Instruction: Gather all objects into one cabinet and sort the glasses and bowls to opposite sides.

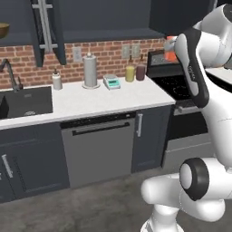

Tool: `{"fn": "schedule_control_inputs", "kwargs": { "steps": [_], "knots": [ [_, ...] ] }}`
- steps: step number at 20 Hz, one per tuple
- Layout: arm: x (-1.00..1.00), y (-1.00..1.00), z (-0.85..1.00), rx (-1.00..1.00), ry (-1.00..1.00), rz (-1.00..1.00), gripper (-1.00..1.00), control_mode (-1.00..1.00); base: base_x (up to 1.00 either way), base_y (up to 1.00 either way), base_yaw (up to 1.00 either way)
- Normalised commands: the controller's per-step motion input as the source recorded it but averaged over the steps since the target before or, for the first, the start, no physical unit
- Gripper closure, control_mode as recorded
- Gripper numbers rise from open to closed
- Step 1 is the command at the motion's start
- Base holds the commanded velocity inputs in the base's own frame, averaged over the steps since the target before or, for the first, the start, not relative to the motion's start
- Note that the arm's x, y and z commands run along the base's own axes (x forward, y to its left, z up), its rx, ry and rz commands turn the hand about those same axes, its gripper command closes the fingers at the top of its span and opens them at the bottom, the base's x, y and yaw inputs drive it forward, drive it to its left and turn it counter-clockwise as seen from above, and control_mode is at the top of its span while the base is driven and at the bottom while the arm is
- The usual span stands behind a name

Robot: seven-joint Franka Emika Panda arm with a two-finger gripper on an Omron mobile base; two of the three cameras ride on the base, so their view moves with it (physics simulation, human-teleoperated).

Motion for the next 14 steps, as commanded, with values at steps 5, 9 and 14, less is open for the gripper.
{"fn": "schedule_control_inputs", "kwargs": {
  "steps": [5, 9, 14],
  "knots": [
    [0.00, 0.00, 0.00, 0.00, 0.00, 0.00, 1.00, 1.00, -1.00, 0.74, 0.11],
    [0.00, 0.00, 0.00, 0.00, 0.00, 0.00, 1.00, 1.00, -0.90, 1.00, 0.12],
    [0.00, 0.00, 0.00, 0.00, 0.00, 0.00, 1.00, 1.00, -0.70, 1.00, 0.08]
  ]
}}
